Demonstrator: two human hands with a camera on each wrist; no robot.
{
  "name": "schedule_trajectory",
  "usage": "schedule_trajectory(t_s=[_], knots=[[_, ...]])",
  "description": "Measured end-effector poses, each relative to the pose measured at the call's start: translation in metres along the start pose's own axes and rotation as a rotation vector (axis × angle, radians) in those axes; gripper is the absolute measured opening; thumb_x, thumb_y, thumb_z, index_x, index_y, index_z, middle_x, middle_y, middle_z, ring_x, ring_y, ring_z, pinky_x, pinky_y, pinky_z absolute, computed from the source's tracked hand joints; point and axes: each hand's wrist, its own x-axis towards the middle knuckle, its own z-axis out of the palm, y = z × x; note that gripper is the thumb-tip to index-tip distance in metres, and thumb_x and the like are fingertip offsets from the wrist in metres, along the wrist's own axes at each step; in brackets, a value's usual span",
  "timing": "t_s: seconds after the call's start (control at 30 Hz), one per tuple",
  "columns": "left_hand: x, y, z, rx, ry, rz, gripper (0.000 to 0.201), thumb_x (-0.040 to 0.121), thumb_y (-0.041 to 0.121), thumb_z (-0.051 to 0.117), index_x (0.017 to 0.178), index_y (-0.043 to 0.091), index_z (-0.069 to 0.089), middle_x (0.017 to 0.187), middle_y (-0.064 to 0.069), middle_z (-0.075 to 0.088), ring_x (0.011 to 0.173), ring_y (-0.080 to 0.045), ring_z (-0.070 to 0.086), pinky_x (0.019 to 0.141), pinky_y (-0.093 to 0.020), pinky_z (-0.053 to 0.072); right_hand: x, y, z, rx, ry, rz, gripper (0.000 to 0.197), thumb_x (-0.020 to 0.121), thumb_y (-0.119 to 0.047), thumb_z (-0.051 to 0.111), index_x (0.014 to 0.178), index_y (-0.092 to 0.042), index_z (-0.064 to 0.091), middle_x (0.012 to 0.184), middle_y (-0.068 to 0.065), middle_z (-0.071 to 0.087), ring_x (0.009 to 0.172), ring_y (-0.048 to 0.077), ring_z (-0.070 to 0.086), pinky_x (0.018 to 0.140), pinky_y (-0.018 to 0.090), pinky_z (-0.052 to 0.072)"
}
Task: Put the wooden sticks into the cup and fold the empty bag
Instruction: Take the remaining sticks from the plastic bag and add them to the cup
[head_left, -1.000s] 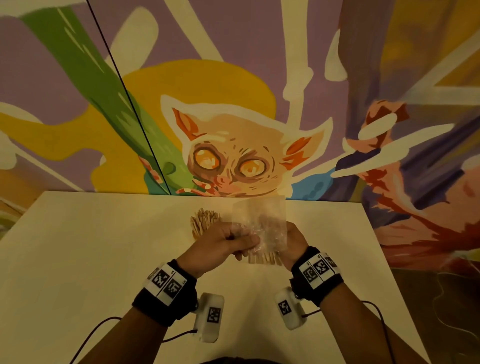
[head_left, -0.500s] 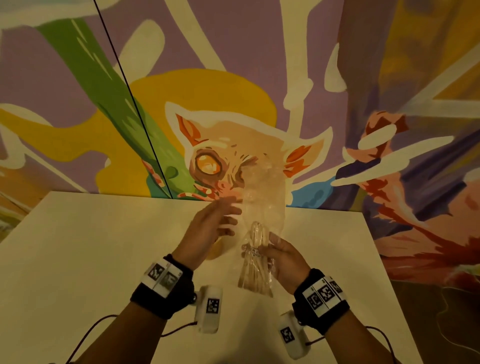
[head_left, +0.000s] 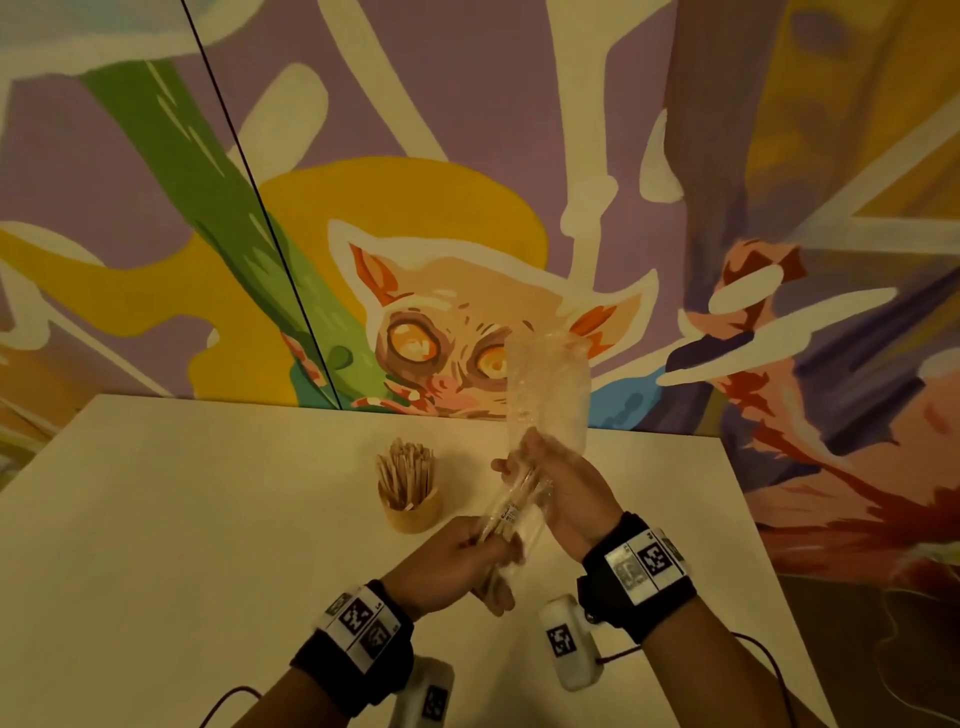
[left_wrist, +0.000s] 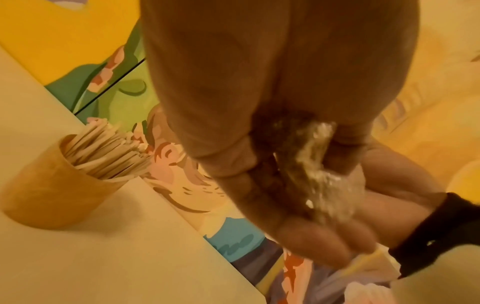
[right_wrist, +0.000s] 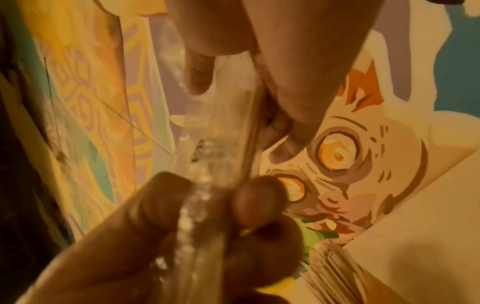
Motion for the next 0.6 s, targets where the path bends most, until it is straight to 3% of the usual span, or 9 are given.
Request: schedule_trajectory(t_s=[0.1,0.2,0.27,0.3,0.37,0.4,0.5,0.53,0.6], knots=[[-0.001,0.002,0.002,-0.034,0.086,0.063,0.021,0.100,0.028,0.057,0.087,0.012,0.054,0.051,-0.005,0.047,0.041,-0.019,0.042,0.050,-0.029,0.039,-0.004,0.001,0.005,-0.078,-0.005,-0.031,0.051,0.086,-0.059,0.048,0.084,-0.012,0.067,0.084,0.013,0.073,0.101,0.036,0.065,0.091,0.045,0.049],[0.001,0.002,0.001,-0.145,0.115,0.117,0.034,0.099,0.041,0.056,0.082,0.013,0.048,0.059,-0.012,0.025,0.045,-0.014,0.020,0.046,-0.024,0.021,-0.005,0.010,0.003,-0.151,0.004,0.024,0.075,0.086,-0.069,0.030,0.093,-0.009,0.075,0.106,0.024,0.073,0.107,0.037,0.067,0.101,0.048,0.049],[0.001,0.006,0.002,-0.222,0.097,0.150,0.036,0.100,0.046,0.053,0.084,0.013,0.051,0.068,-0.019,0.030,0.047,-0.014,0.018,0.047,-0.024,0.017,-0.004,0.016,0.001,-0.242,0.034,0.073,0.085,0.082,-0.081,0.031,0.100,-0.009,0.073,0.109,0.019,0.073,0.107,0.034,0.068,0.100,0.051,0.050],[0.001,0.009,0.002,-0.263,0.083,0.148,0.037,0.099,0.047,0.051,0.086,0.013,0.053,0.070,-0.019,0.035,0.047,-0.014,0.018,0.047,-0.025,0.015,-0.005,0.018,0.001,-0.302,0.046,0.078,0.082,0.084,-0.080,0.031,0.097,-0.010,0.072,0.101,0.012,0.076,0.101,0.025,0.070,0.095,0.048,0.052],[0.002,0.014,0.001,-0.321,0.051,0.132,0.038,0.098,0.049,0.050,0.089,0.012,0.054,0.065,-0.008,0.037,0.049,-0.016,0.016,0.046,-0.026,0.013,-0.009,0.021,0.003,-0.410,-0.015,0.053,0.063,0.095,-0.063,0.036,0.077,-0.010,0.066,0.068,-0.006,0.071,0.071,0.005,0.066,0.078,0.030,0.048],[0.003,0.016,-0.001,-0.340,0.031,0.123,0.040,0.097,0.050,0.051,0.089,0.011,0.053,0.063,-0.004,0.032,0.050,-0.017,0.014,0.045,-0.027,0.012,-0.011,0.020,0.005,-0.447,-0.032,0.029,0.057,0.094,-0.060,0.040,0.070,-0.014,0.063,0.057,-0.011,0.062,0.060,0.002,0.058,0.074,0.027,0.042],[0.003,0.021,-0.006,-0.414,-0.011,0.050,0.036,0.093,0.049,0.056,0.085,0.013,0.055,0.061,0.000,0.027,0.050,-0.014,0.011,0.043,-0.024,0.011,-0.013,0.015,0.007,-0.441,-0.120,-0.006,0.043,0.089,-0.055,0.049,0.057,-0.034,0.067,0.054,-0.014,0.059,0.061,0.000,0.055,0.078,0.024,0.042],[0.004,0.021,-0.008,-0.462,-0.023,0.024,0.033,0.090,0.048,0.059,0.085,0.015,0.056,0.061,0.002,0.030,0.050,-0.013,0.011,0.044,-0.024,0.010,-0.011,0.014,0.004,-0.447,-0.151,-0.022,0.038,0.093,-0.051,0.055,0.061,-0.036,0.070,0.059,-0.016,0.062,0.065,-0.001,0.057,0.078,0.022,0.043],[0.005,0.020,-0.010,-0.561,-0.037,0.007,0.036,0.082,0.053,0.061,0.083,0.018,0.059,0.062,0.002,0.036,0.048,-0.012,0.013,0.045,-0.023,0.009,-0.010,0.012,-0.001,-0.456,-0.240,-0.005,0.016,0.095,-0.033,0.058,0.092,-0.027,0.073,0.077,-0.013,0.070,0.078,0.002,0.063,0.080,0.021,0.047]])
